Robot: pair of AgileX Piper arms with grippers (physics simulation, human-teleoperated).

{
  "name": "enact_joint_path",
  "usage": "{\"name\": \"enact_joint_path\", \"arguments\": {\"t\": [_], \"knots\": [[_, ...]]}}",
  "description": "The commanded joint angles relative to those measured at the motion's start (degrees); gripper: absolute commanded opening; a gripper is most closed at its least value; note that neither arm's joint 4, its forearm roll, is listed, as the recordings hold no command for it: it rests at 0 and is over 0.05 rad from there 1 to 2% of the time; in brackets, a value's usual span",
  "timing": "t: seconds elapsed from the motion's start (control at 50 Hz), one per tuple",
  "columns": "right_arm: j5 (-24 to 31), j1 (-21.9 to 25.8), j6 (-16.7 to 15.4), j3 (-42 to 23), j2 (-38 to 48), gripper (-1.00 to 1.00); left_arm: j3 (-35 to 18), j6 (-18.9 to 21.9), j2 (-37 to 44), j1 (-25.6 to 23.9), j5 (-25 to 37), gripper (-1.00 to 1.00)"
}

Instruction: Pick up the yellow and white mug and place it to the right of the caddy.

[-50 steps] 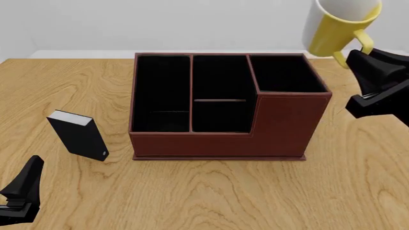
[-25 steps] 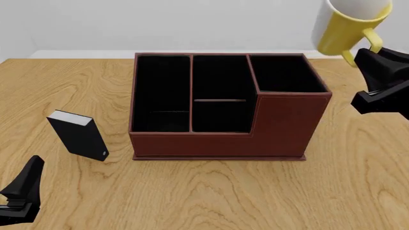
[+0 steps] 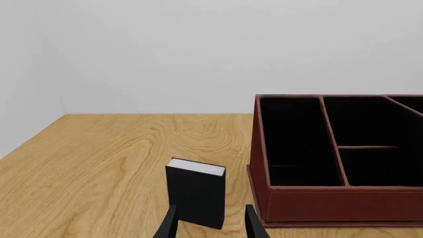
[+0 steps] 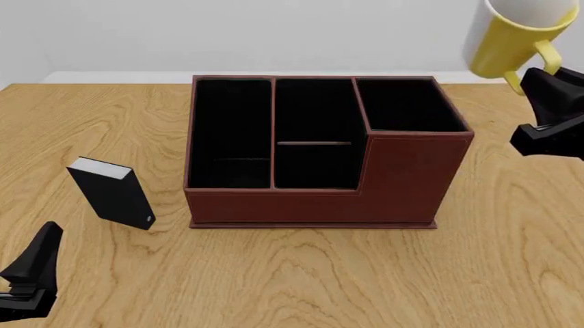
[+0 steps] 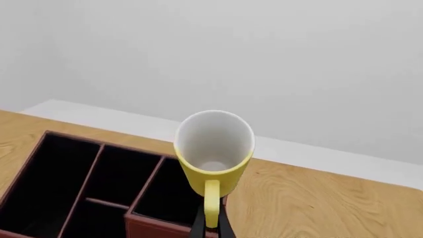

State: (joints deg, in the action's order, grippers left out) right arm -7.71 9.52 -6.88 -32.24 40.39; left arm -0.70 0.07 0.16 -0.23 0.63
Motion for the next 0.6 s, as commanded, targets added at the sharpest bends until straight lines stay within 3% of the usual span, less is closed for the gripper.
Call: {"name": "enact_joint_path", "arguments": {"t": [0.02,0.6], "knots": [[-0.1,-1.8,0.6,-0.3,-0.1,-1.0,-0.1,0.0,0.0,0.0,0.1,1.0],[-3.1,-7.6,0.1,0.7,2.5,-1.0,-0.2,0.0,0.0,0.0,0.2,1.0]]}}
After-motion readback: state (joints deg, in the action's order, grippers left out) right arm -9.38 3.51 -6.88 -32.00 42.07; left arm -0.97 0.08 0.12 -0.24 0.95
